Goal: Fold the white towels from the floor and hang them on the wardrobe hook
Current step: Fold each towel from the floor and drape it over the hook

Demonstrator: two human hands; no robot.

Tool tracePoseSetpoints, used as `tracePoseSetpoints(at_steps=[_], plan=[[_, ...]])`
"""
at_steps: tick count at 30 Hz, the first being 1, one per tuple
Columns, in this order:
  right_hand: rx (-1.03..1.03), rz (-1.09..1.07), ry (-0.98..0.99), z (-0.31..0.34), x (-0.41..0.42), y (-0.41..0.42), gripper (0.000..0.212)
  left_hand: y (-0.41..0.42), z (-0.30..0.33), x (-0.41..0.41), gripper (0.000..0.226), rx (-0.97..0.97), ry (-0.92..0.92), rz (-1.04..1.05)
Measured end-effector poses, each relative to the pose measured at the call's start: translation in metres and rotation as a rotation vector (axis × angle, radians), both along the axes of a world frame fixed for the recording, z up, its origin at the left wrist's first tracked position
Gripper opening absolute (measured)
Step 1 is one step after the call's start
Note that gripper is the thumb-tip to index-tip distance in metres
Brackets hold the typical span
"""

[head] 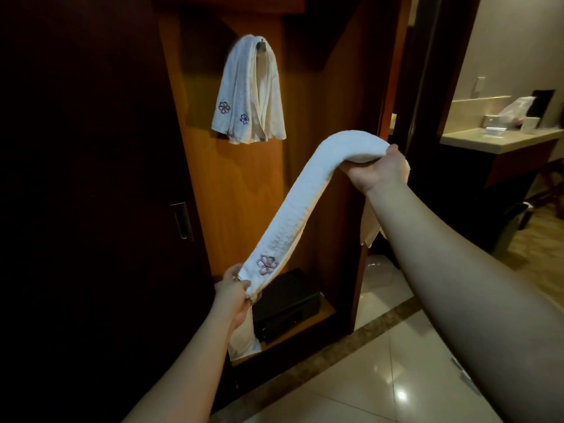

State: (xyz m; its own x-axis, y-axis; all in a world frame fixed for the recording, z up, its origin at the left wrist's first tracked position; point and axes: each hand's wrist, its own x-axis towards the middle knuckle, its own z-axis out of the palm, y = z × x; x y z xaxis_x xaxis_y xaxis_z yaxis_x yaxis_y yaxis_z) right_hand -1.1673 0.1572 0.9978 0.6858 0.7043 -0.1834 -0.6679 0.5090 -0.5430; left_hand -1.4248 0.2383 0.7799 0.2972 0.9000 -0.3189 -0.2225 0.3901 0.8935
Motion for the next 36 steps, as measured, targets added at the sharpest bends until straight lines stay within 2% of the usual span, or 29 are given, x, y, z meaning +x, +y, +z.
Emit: tracePoseSetpoints(at_steps=[2,4,6,9,11,12,14,15,17,18,22,25,27,28,30,33,34,36], plan=[[-0.069,-0.064,-0.069,0.005,-0.007,0.004,0.072,-0.011,-0.003,0.020,0.064,0.007,0.012,-0.021],[0.010,-0.034,-0.005,0.015,-0.018,0.004,0.071,-0.017,-0.005,0.038,0.068,0.002,0.030,-0.055],[0.201,0.034,0.173,0.025,-0.026,0.004,0.069,-0.021,-0.005,0.051,0.074,-0.024,0.045,-0.134],[0.306,0.060,0.249,0.036,-0.033,-0.001,0.075,-0.018,0.005,0.063,0.075,-0.011,0.169,-0.214],[0.356,0.101,0.239,0.043,-0.036,-0.003,0.078,-0.018,0.024,0.066,0.060,0.076,0.256,-0.146],[0.354,0.117,0.205,0.045,-0.036,-0.003,0.079,-0.020,0.035,0.066,0.048,0.135,0.237,-0.085],[0.340,0.118,0.137,0.047,-0.035,-0.002,0.078,-0.026,0.062,0.060,0.020,0.262,0.079,-0.007],[0.343,0.123,0.105,0.048,-0.034,-0.002,0.077,-0.032,0.077,0.057,0.005,0.310,-0.063,-0.042],[0.350,0.156,0.031,0.048,-0.033,-0.001,0.076,-0.048,0.109,0.054,0.031,0.358,-0.327,-0.212],[0.356,0.183,-0.009,0.049,-0.035,-0.002,0.076,-0.056,0.124,0.055,0.046,0.394,-0.382,-0.300],[0.354,0.205,-0.119,0.053,-0.045,-0.001,0.076,-0.084,0.159,0.081,0.103,0.515,-0.266,-0.526],[0.380,0.234,-0.149,0.062,-0.054,0.000,0.077,-0.098,0.180,0.096,0.130,0.475,-0.269,-0.489],[0.402,0.254,-0.163,0.069,-0.059,-0.001,0.074,-0.096,0.192,0.104,0.161,0.417,-0.314,-0.448],[0.406,0.261,-0.166,0.071,-0.060,-0.002,0.070,-0.091,0.197,0.108,0.165,0.398,-0.357,-0.445],[0.409,0.270,-0.172,0.073,-0.060,-0.003,0.068,-0.083,0.205,0.114,0.142,0.408,-0.418,-0.392],[0.390,0.245,-0.177,0.074,-0.056,-0.010,0.074,-0.067,0.216,0.119,0.136,0.385,-0.316,-0.220],[0.376,0.219,-0.178,0.075,-0.054,-0.012,0.073,-0.062,0.219,0.119,0.127,0.417,-0.285,-0.186],[0.324,0.140,-0.209,0.076,-0.048,-0.014,0.066,-0.053,0.224,0.116,0.114,0.481,-0.374,-0.176]])
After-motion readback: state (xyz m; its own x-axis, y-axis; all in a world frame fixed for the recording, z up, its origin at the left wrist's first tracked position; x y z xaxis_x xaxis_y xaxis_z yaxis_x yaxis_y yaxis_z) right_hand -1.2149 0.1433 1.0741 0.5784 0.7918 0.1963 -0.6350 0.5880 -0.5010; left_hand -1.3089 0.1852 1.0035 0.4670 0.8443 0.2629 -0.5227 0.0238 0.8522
